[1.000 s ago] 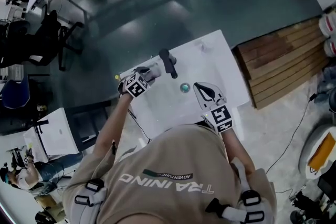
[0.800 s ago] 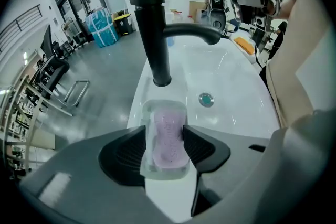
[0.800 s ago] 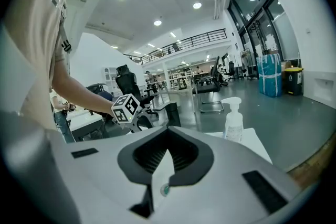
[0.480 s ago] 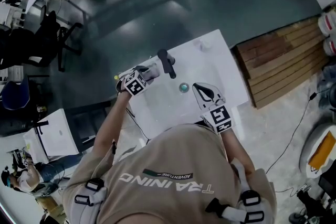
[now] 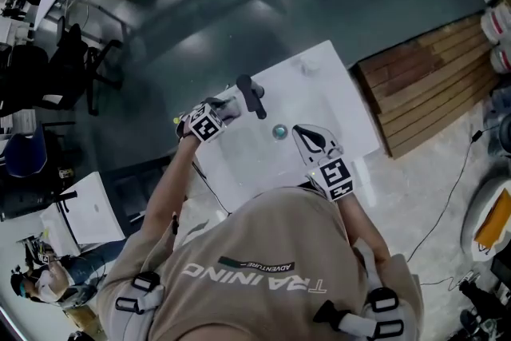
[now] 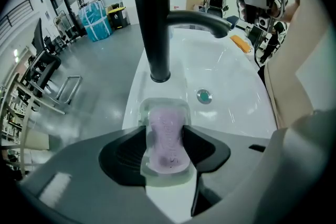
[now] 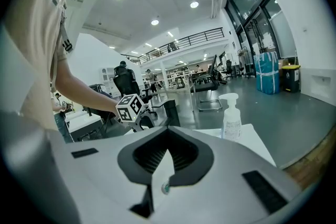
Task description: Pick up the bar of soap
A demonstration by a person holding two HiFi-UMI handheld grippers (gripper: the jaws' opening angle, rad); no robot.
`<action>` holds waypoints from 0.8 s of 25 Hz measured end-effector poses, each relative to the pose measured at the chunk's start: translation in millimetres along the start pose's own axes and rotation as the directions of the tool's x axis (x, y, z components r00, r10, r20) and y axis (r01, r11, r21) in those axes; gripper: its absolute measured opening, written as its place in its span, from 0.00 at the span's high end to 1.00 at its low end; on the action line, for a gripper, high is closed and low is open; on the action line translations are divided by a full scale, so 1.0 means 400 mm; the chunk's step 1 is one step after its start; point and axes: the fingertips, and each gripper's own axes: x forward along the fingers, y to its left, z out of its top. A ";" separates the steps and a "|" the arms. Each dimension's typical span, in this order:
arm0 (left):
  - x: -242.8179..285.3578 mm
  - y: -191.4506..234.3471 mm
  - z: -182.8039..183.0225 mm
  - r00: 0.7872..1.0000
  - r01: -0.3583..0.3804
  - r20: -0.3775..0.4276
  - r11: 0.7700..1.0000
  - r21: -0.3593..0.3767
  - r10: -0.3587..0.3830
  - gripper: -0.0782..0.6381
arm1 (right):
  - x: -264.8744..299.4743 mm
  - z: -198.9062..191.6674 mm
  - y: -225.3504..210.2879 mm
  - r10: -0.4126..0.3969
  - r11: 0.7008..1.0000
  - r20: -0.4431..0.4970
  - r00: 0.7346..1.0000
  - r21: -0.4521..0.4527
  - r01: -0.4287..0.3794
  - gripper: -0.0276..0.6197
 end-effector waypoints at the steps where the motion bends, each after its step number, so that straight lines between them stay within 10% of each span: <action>1: 0.004 0.001 -0.001 1.000 0.009 -0.007 1.000 -0.005 -0.009 0.60 | 0.002 -0.002 0.001 0.001 1.000 -0.001 1.000 0.001 -0.001 0.96; 20: 0.018 0.003 0.011 0.998 0.028 -0.062 0.999 -0.018 -0.029 0.62 | 0.028 -0.013 0.006 -0.001 1.000 -0.012 1.000 0.021 0.001 0.96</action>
